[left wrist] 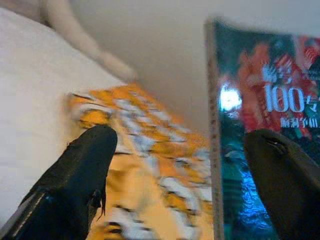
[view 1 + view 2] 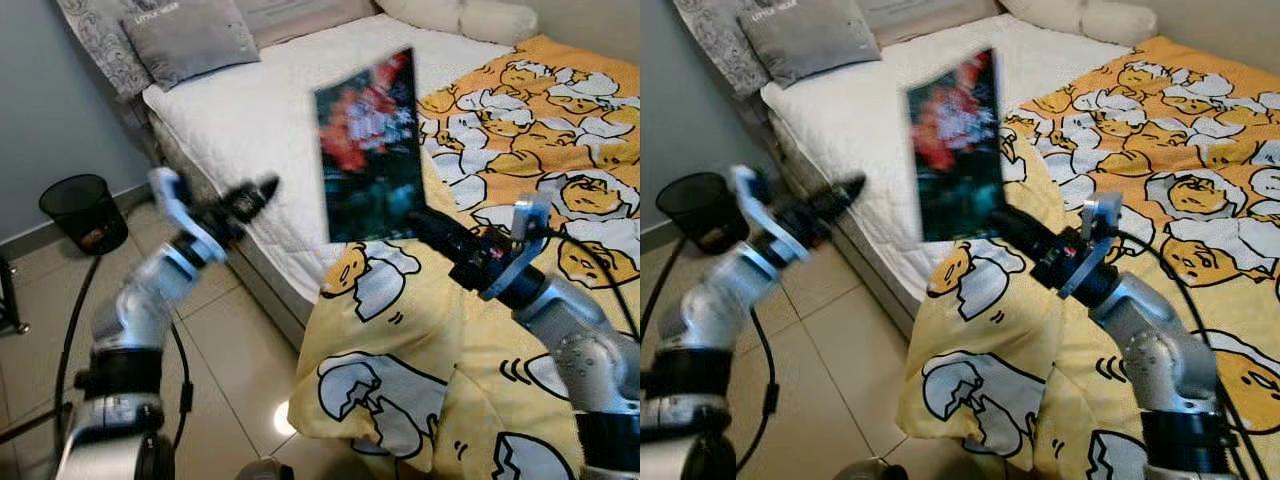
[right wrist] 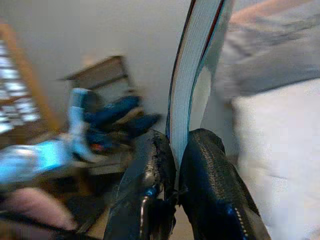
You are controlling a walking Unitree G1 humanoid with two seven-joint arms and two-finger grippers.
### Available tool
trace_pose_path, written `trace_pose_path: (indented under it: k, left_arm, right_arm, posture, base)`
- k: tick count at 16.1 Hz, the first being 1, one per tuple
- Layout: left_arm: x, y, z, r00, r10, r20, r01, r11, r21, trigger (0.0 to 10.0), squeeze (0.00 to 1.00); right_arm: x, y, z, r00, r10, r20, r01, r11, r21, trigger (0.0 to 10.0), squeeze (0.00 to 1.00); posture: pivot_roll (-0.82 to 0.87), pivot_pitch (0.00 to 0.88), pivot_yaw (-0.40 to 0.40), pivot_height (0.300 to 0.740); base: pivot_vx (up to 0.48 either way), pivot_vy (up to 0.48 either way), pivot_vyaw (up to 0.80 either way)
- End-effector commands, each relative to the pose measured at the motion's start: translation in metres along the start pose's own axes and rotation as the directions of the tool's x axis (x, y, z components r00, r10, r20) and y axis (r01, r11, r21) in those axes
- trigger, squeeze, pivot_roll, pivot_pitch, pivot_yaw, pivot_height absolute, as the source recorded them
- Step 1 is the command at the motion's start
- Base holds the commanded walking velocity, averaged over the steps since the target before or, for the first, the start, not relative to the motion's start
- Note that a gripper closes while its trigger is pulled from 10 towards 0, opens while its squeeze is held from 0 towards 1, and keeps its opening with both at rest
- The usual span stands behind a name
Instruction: Clean up the room
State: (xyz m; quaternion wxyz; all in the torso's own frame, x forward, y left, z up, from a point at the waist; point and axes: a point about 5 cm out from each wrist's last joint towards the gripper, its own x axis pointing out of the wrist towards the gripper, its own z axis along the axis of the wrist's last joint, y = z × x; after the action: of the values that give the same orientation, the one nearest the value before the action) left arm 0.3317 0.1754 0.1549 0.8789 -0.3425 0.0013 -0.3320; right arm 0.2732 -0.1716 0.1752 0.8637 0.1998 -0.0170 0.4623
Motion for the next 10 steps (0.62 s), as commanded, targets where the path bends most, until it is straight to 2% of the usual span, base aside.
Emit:
trace_pose_path:
  k: [1,3,4,6,8,9,10]
  left_arm:
    - [0.005,-0.011,-0.006,0.989,-0.146,-0.025,0.144,0.986,-0.079,10.0,0.00]
    - [0.012,-0.024,-0.005,0.964,-0.264,-0.029,0.258,0.957,-0.132,10.0,0.00]
    - [0.017,-0.029,-0.010,0.946,-0.317,-0.070,0.303,0.940,-0.159,10.0,0.00]
    - [0.021,-0.030,-0.018,0.929,-0.353,-0.113,0.331,0.927,-0.176,10.0,0.00]
    - [0.021,-0.035,-0.019,0.909,-0.405,-0.102,0.375,0.899,-0.226,10.0,0.00]
    - [0.019,-0.037,-0.019,0.903,-0.417,-0.098,0.386,0.891,-0.240,0.0,0.00]
    - [0.016,-0.038,-0.019,0.900,-0.425,-0.093,0.391,0.884,-0.258,0.0,0.00]
  right_arm:
    - [0.007,0.019,0.009,0.989,0.147,0.014,-0.148,0.989,0.018,0.0,0.00]
    - [0.007,0.025,0.008,0.982,0.187,0.012,-0.187,0.981,0.050,0.0,0.00]
    - [0.006,0.028,0.009,0.977,0.213,0.023,-0.214,0.973,0.084,0.0,0.00]
    - [0.006,0.033,0.008,0.971,0.240,0.017,-0.241,0.964,0.115,0.0,0.00]
    - [0.008,0.034,0.005,0.970,0.242,0.004,-0.241,0.963,0.123,0.0,0.00]
    - [0.008,0.034,0.005,0.972,0.234,0.008,-0.233,0.964,0.126,0.0,0.00]
    - [0.008,0.033,0.006,0.973,0.229,0.011,-0.228,0.965,0.129,0.0,0.00]
  posture:
    - [-0.04,0.000,0.077,0.740]
    - [-0.04,0.000,0.078,0.740]
    - [-0.04,0.000,0.077,0.740]
    - [-0.04,0.000,0.080,0.740]
    - [-0.04,0.000,0.085,0.740]
    - [-0.04,0.000,0.083,0.740]
    - [-0.04,0.000,0.082,0.740]
  base:
    - [0.000,0.000,0.00]
    - [0.000,0.000,0.00]
    - [0.000,0.000,0.00]
    - [0.000,0.000,0.00]
    - [0.000,0.000,0.00]
    - [0.000,0.000,0.00]
    - [0.000,0.000,0.00]
